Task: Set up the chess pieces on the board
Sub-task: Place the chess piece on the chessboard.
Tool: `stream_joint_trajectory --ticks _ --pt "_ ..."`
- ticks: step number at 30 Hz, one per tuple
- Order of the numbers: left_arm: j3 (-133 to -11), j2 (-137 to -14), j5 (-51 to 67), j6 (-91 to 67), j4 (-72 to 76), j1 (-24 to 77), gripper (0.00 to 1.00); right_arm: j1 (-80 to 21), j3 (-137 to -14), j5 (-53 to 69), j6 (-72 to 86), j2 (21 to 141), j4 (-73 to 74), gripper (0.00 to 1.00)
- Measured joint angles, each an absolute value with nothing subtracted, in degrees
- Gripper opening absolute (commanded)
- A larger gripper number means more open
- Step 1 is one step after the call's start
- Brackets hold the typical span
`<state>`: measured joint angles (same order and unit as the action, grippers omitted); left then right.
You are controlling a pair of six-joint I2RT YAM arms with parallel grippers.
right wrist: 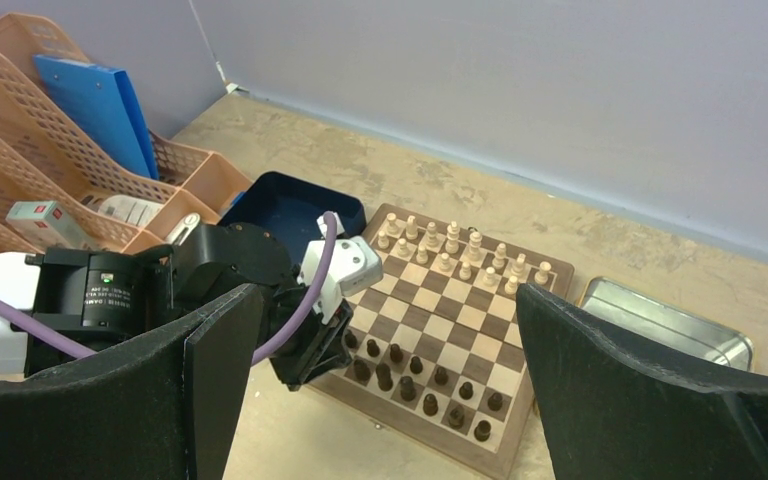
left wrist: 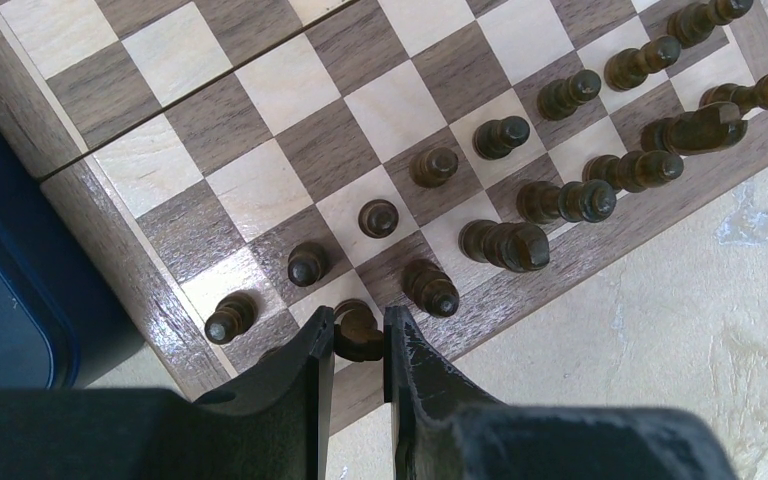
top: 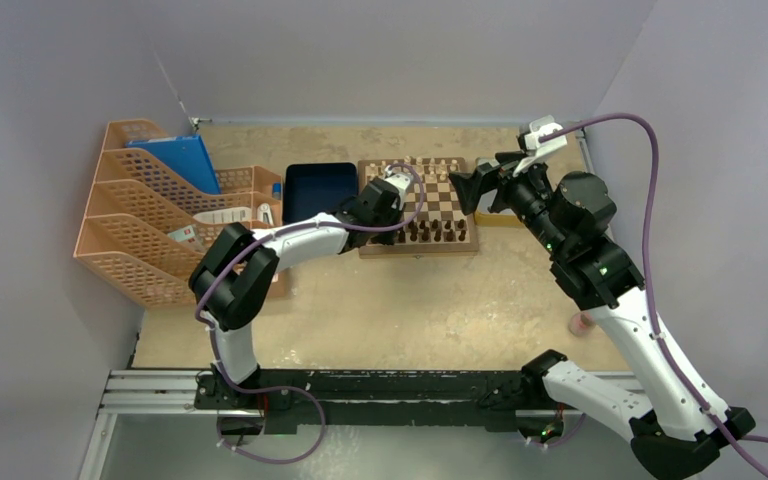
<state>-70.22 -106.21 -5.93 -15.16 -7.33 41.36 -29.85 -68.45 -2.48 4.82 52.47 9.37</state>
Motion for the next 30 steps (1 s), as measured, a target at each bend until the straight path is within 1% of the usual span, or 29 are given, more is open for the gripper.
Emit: stream_joint_trajectory --ticks 8,17,26,30 --pt "-70.63 -106.21 -6.46 -15.18 -8.51 41.67 0.16 -29.85 -68.45 -2.50 4.43 52.14 9.63 0.99" --pt "-70.87 -106.21 -6.70 -15.16 -9.10 41.78 0.25 -29.85 -68.45 -2.50 4.32 51.99 9.67 0.99" --pt "-73.06 -106.30 -7.29 -15.16 -11.64 41.82 0.39 -29.85 -68.45 -2.42 4.10 52.18 9.91 0.99" --pt "-74.46 -106.30 -7.55 -15.16 -12.16 41.82 0.41 -29.85 -68.45 -2.44 4.12 52.16 10.13 0.99"
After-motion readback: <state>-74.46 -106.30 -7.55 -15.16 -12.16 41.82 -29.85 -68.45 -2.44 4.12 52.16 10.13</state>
